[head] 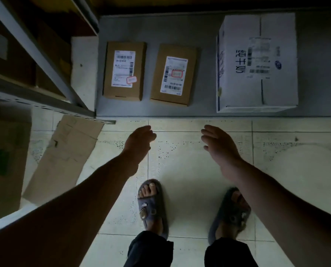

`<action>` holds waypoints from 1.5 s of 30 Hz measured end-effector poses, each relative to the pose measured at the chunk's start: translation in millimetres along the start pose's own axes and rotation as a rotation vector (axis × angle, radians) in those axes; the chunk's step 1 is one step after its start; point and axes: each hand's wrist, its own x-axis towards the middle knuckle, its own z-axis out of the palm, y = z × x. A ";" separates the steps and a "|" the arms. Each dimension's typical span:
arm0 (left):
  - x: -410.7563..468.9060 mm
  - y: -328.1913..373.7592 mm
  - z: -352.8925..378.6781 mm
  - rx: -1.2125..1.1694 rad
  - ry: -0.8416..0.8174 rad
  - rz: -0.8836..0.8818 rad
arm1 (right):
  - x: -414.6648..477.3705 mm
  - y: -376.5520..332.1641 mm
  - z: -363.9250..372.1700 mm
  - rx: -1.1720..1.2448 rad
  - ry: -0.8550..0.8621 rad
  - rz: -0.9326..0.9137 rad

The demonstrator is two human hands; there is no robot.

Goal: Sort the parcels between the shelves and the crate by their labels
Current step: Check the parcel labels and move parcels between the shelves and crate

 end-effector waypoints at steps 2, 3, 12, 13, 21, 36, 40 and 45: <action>19.7 9.7 -11.2 0.117 -0.034 0.026 | 10.9 -3.3 16.8 0.001 0.000 0.000; 30.5 16.7 -14.0 0.156 -0.044 0.043 | 19.8 -5.2 23.9 -0.025 0.011 -0.004; 89.2 45.1 7.8 0.189 -0.079 0.134 | 72.9 -44.5 41.9 -0.062 0.015 -0.069; 93.6 46.2 10.8 0.213 -0.085 0.152 | 75.5 -45.8 43.2 -0.057 0.009 -0.079; 115.1 30.5 19.3 0.258 -0.040 0.164 | 87.6 -26.9 59.1 0.060 -0.054 -0.067; 42.8 -53.1 7.8 -0.362 -0.023 -0.109 | 15.2 35.8 40.6 0.317 0.021 0.099; 20.6 -68.6 -3.5 -0.577 -0.118 -0.104 | -10.2 36.1 32.8 0.417 -0.046 0.074; -8.9 -73.7 -16.8 -0.679 -0.258 0.000 | -47.9 31.1 22.9 0.495 -0.099 -0.076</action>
